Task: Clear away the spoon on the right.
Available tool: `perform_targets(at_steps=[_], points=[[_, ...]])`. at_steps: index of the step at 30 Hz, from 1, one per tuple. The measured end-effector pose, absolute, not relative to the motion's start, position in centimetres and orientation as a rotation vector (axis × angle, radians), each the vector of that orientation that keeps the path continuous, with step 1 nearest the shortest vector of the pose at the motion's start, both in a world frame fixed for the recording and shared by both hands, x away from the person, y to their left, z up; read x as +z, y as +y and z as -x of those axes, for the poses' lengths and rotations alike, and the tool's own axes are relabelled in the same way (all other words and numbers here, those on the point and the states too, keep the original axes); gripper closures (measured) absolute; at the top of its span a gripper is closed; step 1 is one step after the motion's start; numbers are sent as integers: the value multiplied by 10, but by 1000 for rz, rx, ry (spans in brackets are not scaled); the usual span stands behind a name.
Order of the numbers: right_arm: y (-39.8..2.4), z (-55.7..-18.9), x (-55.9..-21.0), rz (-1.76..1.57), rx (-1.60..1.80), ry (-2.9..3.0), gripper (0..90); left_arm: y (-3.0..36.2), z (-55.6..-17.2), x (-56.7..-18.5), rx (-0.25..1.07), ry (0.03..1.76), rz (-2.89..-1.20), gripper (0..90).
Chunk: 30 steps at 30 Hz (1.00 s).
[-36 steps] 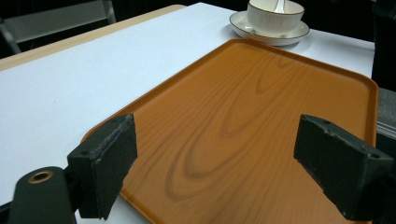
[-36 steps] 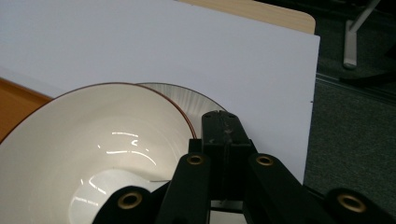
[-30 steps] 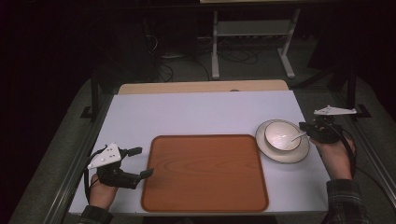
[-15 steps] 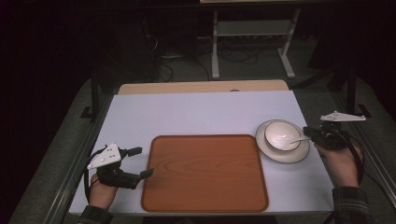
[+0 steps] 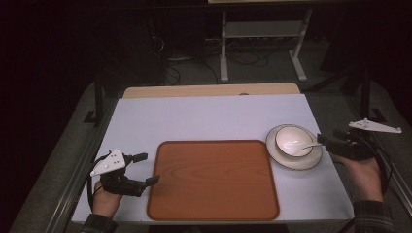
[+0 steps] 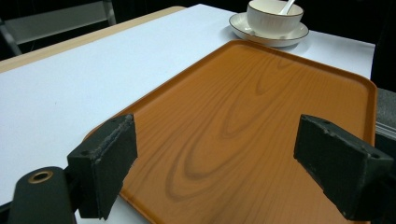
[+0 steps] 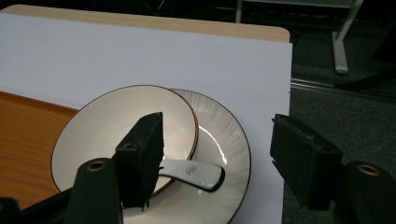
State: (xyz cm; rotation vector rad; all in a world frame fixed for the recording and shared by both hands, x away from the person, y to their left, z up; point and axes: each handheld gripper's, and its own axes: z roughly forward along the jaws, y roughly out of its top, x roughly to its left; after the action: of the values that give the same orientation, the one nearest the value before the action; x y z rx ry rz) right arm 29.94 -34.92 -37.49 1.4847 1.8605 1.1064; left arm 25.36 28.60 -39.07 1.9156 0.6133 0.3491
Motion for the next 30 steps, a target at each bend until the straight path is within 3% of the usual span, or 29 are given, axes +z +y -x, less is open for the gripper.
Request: perform_targets(at_steps=[9,30], points=[[-352,-298,-385,-1532,1164,1836,276,286,-254,-391,349,609,-1921,127],[-337,-307,-413,-1584,1165,1934,314,285,-254,-391,352,605,-1924,127]])
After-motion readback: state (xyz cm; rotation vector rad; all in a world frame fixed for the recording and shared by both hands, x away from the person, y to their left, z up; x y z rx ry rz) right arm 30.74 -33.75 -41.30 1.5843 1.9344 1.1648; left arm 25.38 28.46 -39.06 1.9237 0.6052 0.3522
